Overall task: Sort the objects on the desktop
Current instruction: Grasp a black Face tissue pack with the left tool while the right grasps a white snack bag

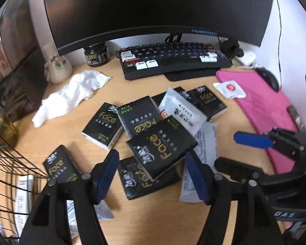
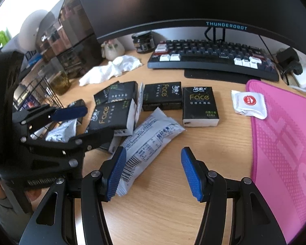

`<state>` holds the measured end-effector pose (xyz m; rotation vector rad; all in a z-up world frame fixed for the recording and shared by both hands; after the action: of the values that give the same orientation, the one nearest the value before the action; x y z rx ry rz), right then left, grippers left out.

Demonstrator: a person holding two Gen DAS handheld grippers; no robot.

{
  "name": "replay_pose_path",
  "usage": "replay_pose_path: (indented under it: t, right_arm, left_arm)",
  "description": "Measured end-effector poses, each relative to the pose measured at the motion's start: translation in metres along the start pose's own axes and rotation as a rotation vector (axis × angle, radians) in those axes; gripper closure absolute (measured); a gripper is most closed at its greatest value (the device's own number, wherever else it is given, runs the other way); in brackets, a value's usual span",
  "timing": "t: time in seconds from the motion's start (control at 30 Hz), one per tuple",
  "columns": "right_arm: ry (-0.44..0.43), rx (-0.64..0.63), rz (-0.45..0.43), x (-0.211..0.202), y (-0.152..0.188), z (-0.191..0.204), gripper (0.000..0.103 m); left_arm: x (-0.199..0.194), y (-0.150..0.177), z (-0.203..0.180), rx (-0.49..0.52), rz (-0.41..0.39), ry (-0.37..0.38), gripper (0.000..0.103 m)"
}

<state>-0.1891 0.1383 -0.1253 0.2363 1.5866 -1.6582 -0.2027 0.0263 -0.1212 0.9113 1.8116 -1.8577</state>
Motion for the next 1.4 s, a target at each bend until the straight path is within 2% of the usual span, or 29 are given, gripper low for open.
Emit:
replay_pose_path:
  t: [0.23,0.3,0.53,0.67,0.8,0.97,1.2,1.23,1.27,1.4]
  right_arm:
    - [0.010,0.023,-0.001,-0.001,0.000,-0.012,0.047]
    - [0.003,0.030,0.004,-0.001,0.001,-0.012,0.047]
    - [0.000,0.021,0.007,-0.001,0.002,-0.011,0.047]
    - [-0.004,0.013,0.006,-0.002,0.004,-0.008,0.046]
    - [-0.004,0.013,0.007,-0.002,0.006,-0.008,0.046]
    - [0.002,0.007,0.002,-0.004,0.006,-0.006,0.046]
    - [-0.001,0.005,0.000,-0.006,0.008,-0.003,0.046]
    - [0.001,0.006,0.001,-0.006,0.008,-0.003,0.046]
    - [0.002,0.008,0.003,-0.006,0.009,-0.004,0.046]
    - [-0.002,0.010,0.010,-0.002,0.009,-0.004,0.046]
  left_arm:
    - [0.007,-0.018,-0.015,0.012,-0.023,0.006,0.031]
    - [0.015,-0.020,-0.019,0.025,-0.009,0.023,0.030]
    - [0.017,-0.008,-0.017,0.002,0.032,0.059,0.030]
    - [0.007,0.019,-0.012,0.016,0.075,0.033,0.030]
    - [-0.007,0.035,-0.008,0.028,0.073,0.028,0.030]
    - [-0.011,0.018,0.001,-0.005,0.027,0.020,0.030]
    - [0.016,0.012,-0.015,0.098,0.059,0.036,0.030]
    - [0.016,0.012,-0.015,0.099,0.059,0.027,0.031]
    - [0.016,0.011,-0.015,0.107,0.058,0.015,0.038]
    - [0.013,0.011,-0.012,0.109,0.055,-0.007,0.043]
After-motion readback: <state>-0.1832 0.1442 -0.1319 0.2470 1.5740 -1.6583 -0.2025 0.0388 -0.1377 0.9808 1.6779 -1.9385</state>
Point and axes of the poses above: each gripper's, at about its wrist camera, not at the fingertips, and x roughly the way its jaws point, z to its left, y to its underside, the point moved 7 cm from there along x, roughly the way its jaws point, and after that the axes turned 12 degrees about -z, right-handed, at the moved point
